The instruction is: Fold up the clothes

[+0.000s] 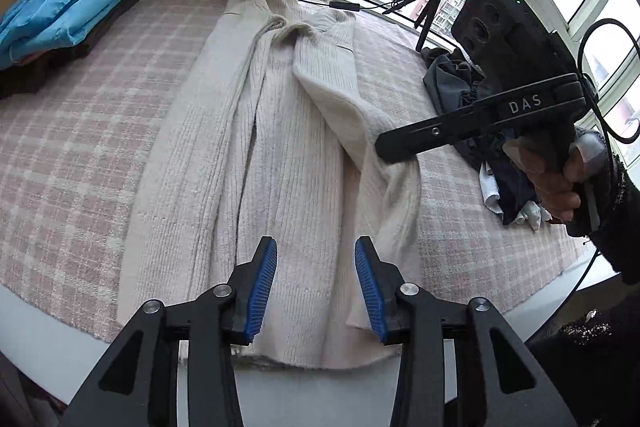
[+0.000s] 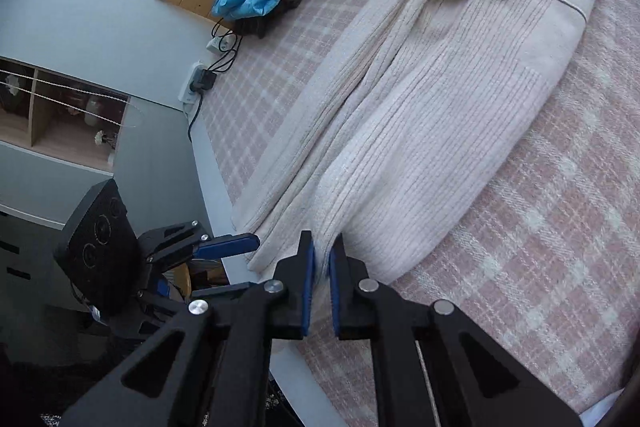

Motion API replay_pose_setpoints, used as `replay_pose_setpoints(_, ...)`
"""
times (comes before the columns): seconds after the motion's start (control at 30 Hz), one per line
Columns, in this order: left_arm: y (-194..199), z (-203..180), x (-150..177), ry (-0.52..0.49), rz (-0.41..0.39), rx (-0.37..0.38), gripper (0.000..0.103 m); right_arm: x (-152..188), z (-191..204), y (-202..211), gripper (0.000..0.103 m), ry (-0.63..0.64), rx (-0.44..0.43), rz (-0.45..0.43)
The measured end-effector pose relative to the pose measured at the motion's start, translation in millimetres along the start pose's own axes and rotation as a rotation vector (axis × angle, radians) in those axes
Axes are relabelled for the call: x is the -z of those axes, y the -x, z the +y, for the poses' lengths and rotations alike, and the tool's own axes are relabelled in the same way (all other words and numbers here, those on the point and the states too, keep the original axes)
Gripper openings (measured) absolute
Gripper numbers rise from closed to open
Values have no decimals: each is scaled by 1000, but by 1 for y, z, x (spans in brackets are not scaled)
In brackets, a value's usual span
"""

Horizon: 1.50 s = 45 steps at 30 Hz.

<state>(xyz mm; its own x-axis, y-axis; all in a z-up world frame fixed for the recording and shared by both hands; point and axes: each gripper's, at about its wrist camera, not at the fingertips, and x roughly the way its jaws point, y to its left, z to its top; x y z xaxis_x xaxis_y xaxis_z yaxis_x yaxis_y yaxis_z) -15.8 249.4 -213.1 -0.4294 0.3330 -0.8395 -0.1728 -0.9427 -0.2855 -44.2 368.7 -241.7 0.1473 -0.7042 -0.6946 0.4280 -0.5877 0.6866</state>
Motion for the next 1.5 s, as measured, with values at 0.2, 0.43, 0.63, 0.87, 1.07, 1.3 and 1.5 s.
replay_pose_setpoints(0.2,-40,-27,-11,-208,68,-55,37,2,8,0,7,-11,-24,-8)
replay_pose_setpoints(0.43,-56,-28,-8,-232,67,-24,9,6,5,5,7,-22,-1,-19)
replay_pose_setpoints(0.63,-55,-25,-2,-181,110,73,6,7,6,9,7,-27,-20,-23)
replay_pose_setpoints(0.87,-32,-9,0,-86,98,107,32,-1,9,-7,7,-13,-6,-5)
replay_pose_setpoints(1.07,22,31,9,20,16,-2,43,-20,20,-40,16,-36,-24,72)
replay_pose_setpoints(1.3,38,50,29,77,35,-53,43,2,36,-26,33,27,-73,104)
replay_pose_setpoints(1.5,25,42,22,58,48,2,43,41,22,-46,33,-11,26,113)
